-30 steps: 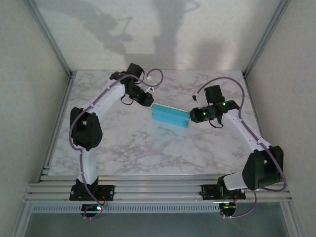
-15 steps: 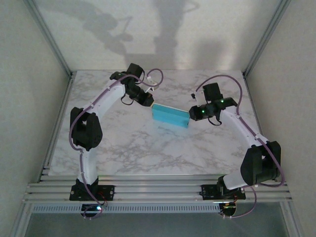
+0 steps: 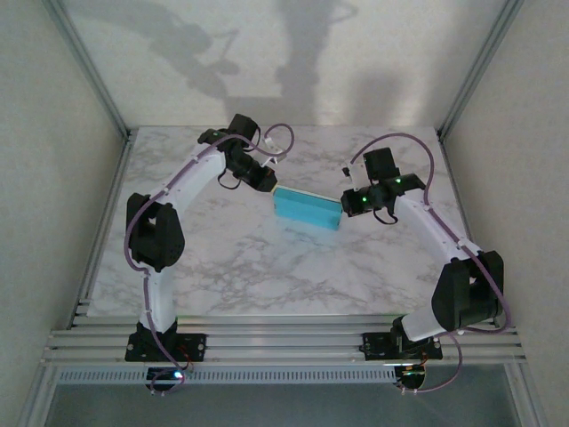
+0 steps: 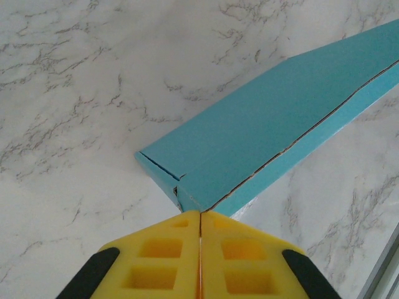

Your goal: Fold the paper box

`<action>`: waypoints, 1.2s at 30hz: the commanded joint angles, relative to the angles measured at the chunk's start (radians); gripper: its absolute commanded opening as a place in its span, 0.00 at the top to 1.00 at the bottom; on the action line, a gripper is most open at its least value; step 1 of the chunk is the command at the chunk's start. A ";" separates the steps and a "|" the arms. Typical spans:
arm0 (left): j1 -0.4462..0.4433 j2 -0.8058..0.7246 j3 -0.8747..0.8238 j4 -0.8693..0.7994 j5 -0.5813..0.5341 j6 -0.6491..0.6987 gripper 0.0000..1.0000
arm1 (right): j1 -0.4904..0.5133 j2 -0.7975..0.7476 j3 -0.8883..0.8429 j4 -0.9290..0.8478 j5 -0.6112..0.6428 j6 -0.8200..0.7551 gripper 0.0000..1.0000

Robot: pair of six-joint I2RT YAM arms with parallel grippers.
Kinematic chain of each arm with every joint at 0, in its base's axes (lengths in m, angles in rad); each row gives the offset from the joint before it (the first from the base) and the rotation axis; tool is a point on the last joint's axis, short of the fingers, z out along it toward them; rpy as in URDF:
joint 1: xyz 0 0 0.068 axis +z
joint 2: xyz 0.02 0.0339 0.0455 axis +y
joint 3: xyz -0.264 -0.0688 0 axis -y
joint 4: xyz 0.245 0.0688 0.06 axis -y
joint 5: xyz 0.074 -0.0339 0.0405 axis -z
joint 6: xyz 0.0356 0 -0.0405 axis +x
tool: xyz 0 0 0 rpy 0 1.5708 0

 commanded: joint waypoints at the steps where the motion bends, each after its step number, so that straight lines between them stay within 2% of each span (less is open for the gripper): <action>1: -0.012 0.007 0.020 -0.030 0.003 -0.026 0.94 | 0.010 0.009 0.032 -0.006 0.008 0.000 0.93; 4: -0.015 0.008 0.021 -0.029 -0.001 -0.064 0.97 | 0.014 0.007 0.041 -0.012 0.012 0.021 0.94; 19: -0.051 -0.010 0.014 -0.009 -0.015 -0.228 0.96 | 0.016 0.029 0.107 -0.069 0.027 0.094 0.96; 36: -0.077 -0.041 -0.054 0.038 -0.033 -0.261 0.96 | 0.016 0.099 0.182 -0.165 0.029 0.164 0.97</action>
